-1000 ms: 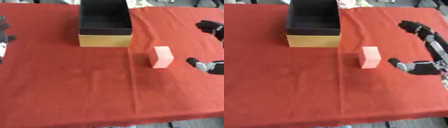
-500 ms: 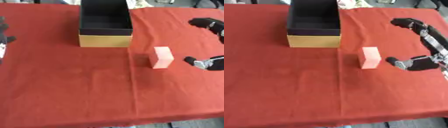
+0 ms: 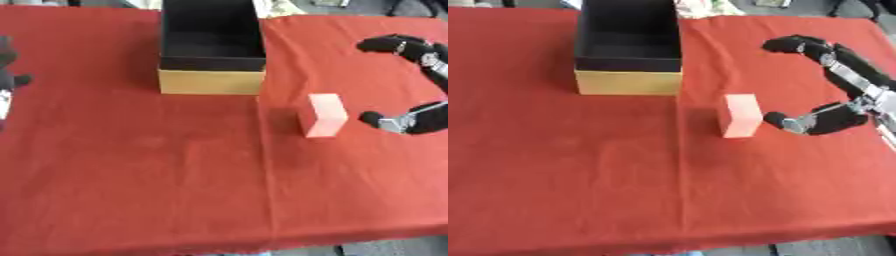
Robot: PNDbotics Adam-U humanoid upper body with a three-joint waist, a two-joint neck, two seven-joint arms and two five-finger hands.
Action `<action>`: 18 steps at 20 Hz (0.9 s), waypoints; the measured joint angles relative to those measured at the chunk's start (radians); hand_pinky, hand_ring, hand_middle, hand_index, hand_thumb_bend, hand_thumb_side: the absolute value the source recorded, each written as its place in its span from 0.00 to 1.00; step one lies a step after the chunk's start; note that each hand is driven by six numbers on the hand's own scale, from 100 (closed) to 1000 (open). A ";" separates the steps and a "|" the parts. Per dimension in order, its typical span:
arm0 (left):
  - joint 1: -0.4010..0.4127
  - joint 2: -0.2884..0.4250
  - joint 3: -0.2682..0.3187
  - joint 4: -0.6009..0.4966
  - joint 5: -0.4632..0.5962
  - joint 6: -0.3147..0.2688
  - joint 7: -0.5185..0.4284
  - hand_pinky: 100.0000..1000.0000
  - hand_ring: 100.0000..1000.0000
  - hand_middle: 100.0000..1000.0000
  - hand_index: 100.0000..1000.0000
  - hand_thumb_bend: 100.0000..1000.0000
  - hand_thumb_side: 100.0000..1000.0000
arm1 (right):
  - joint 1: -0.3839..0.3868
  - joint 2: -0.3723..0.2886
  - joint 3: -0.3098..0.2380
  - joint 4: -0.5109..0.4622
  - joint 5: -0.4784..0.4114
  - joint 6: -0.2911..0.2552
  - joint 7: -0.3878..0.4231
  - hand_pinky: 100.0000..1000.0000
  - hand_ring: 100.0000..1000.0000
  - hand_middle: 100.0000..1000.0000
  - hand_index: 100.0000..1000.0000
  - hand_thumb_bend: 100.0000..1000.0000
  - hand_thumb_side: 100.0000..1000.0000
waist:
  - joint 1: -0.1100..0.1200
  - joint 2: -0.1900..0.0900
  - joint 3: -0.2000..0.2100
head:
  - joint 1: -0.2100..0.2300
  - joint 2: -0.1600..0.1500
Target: Pick up objects on the table and place them in the box.
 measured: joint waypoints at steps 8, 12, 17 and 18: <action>-0.005 0.000 -0.005 0.000 0.000 0.000 -0.006 0.86 1.00 0.93 0.93 0.00 0.28 | -0.057 -0.002 0.037 0.084 0.000 -0.013 0.066 0.93 0.91 0.87 0.96 0.43 0.10 | 0.001 0.004 0.009 | -0.011 0.000; -0.005 0.000 -0.005 0.000 0.000 -0.002 -0.008 0.86 1.00 0.93 0.93 0.00 0.28 | -0.076 -0.002 0.048 0.120 0.002 -0.016 0.125 0.93 0.91 0.87 0.95 0.43 0.09 | 0.002 0.004 0.014 | -0.013 0.000; -0.005 0.000 -0.005 0.000 0.000 -0.003 -0.010 0.86 1.00 0.93 0.93 0.00 0.28 | -0.097 0.000 0.048 0.152 0.011 -0.013 0.224 0.94 0.90 0.86 0.95 0.43 0.09 | 0.003 0.004 0.017 | -0.016 0.000; -0.005 0.000 -0.005 0.000 0.000 -0.003 -0.010 0.86 1.00 0.93 0.93 0.00 0.28 | -0.101 0.001 0.047 0.157 0.011 -0.013 0.239 0.94 0.90 0.86 0.95 0.43 0.10 | 0.003 0.004 0.019 | -0.016 0.000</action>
